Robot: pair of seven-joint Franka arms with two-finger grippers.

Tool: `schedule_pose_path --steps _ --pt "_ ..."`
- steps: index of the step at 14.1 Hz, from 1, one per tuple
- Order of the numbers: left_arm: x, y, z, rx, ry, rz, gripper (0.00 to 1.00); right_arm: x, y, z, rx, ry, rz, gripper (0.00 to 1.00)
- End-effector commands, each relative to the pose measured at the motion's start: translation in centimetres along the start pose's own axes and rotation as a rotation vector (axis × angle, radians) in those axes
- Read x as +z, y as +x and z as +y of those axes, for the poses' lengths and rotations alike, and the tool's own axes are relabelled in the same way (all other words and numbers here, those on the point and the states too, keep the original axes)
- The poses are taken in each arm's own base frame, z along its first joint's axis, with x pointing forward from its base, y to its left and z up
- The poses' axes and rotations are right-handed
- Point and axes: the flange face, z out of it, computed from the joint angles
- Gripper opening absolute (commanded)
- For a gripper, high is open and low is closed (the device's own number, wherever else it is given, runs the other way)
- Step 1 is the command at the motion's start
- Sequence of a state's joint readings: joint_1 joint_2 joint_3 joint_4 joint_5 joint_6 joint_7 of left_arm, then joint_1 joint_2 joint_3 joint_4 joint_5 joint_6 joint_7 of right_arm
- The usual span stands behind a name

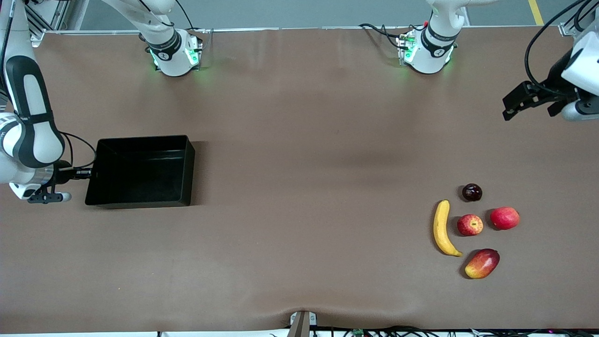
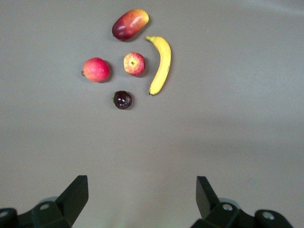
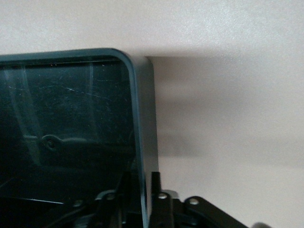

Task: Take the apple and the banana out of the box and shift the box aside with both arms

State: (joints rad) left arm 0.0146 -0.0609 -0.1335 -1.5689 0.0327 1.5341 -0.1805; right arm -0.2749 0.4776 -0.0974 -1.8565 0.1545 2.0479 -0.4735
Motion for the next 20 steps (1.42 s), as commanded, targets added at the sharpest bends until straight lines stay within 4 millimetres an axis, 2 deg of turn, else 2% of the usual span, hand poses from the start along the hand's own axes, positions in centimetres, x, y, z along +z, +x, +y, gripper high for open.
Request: schedule_pose_path --steps 1,4,5,6,7,10,12,14,15,18,20 --pt "0.2 -1.5 0.0 0.015 -0.014 -0.012 1.00 -1.6 0.2 -1.2 -0.026 0.018 -0.007 1.00" --pt "1.0 -0.8 -0.3 0.008 -0.014 -0.024 1.00 -9.9 3.5 -3.5 -0.089 -0.014 0.088 1.00" --pt "1.0 -0.8 -0.3 0.008 -0.014 -0.024 1.00 -12.1 4.5 -5.8 -0.128 -0.024 0.101 1.00" --pt "1.0 -0.8 -0.3 0.008 -0.013 -0.027 1.00 -14.1 5.7 -9.2 -0.179 -0.057 0.120 1.00" --pt "1.0 -0.9 -0.3 0.006 -0.012 -0.032 1.00 -15.5 6.6 -11.7 -0.228 -0.110 0.138 1.00" --pt "0.8 -1.4 -0.4 0.009 0.002 -0.054 1.00 -21.0 7.5 -13.9 -0.277 -0.201 0.225 1.00" --pt "0.7 -1.5 -0.4 0.009 0.002 -0.056 1.00 -24.3 7.6 -16.2 -0.310 -0.224 0.283 1.00" --pt "0.7 -1.7 -0.3 0.011 0.007 -0.060 1.00 -25.6 6.4 -18.6 -0.312 -0.198 0.256 1.00" --pt "0.6 -1.7 -0.3 0.013 0.005 -0.059 1.00 -27.6 4.8 -20.8 -0.269 -0.188 0.274 1.00" --pt "0.5 -1.7 -0.3 0.013 0.005 -0.057 1.00 -30.4 0.0 -25.0 -0.115 -0.161 0.191 1.00" --pt "0.4 -1.6 -0.4 0.010 0.003 -0.047 1.00 -32.2 -3.7 -25.5 -0.077 -0.150 0.145 1.00"
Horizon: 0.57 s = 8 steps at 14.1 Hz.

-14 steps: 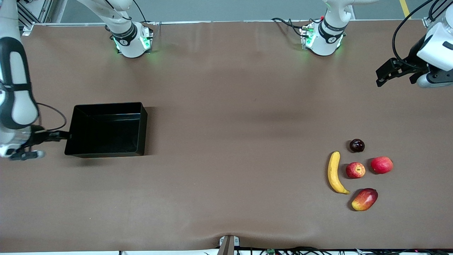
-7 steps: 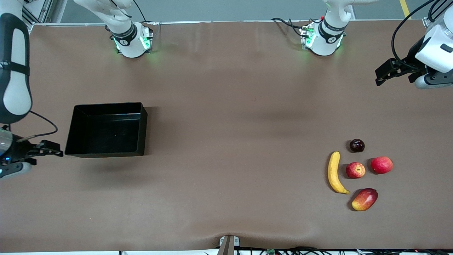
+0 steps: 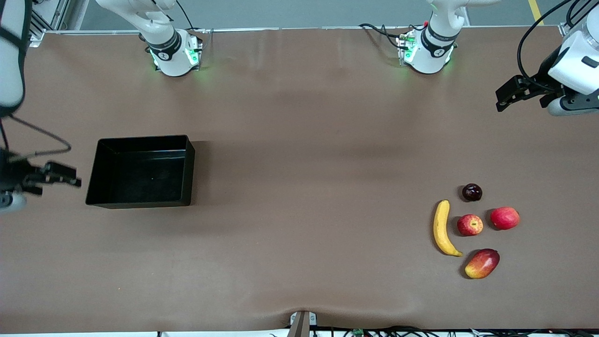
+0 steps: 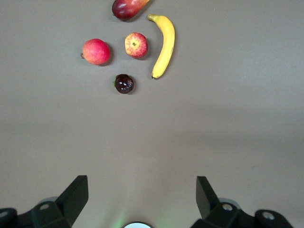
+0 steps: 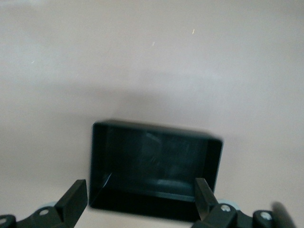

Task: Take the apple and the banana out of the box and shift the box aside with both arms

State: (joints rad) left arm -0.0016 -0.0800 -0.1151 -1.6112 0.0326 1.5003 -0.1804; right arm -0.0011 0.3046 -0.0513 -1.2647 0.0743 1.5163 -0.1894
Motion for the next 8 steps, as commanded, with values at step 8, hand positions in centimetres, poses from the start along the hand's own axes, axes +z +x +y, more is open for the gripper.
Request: schedule_pose_path --steps 8 --pt "-1.1 -0.4 -0.7 0.003 -0.021 0.013 1.00 -7.6 -14.1 -2.5 0.041 -0.010 -0.081 1.00"
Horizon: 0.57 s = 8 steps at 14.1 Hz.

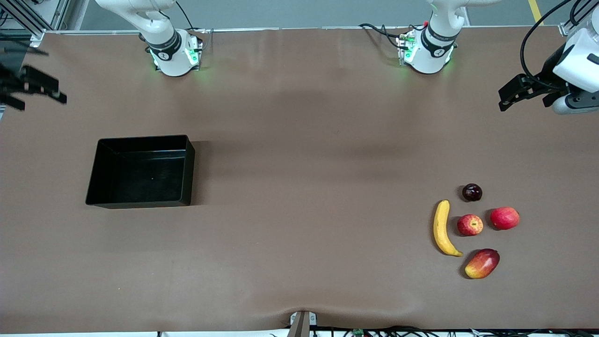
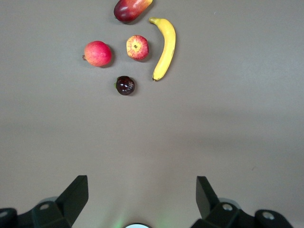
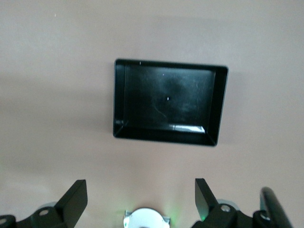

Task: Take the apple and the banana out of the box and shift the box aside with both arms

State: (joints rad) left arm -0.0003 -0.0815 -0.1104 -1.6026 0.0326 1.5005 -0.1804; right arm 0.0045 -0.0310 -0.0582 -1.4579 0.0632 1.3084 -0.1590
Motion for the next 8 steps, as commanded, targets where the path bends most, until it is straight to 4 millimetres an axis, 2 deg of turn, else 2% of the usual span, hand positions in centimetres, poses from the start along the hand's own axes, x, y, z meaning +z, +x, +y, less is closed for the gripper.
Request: schedule_pose_path --steps 1,4,6,8 --pt "-0.6 -0.3 -0.3 0.011 -0.019 0.002 1.00 0.7 -1.3 0.0 0.020 -0.040 -0.003 1.00" --pt "-1.0 -0.2 -0.4 0.009 -0.021 0.012 1.00 0.4 -1.1 0.6 0.031 -0.079 0.015 1.00" --pt "-0.9 -0.1 -0.3 0.009 -0.021 0.011 1.00 -0.7 -1.0 0.3 0.017 -0.087 0.044 1.00" --pt "-0.9 -0.1 -0.2 0.011 -0.023 0.011 1.00 -0.5 -0.4 -0.6 0.002 -0.088 0.059 1.00"
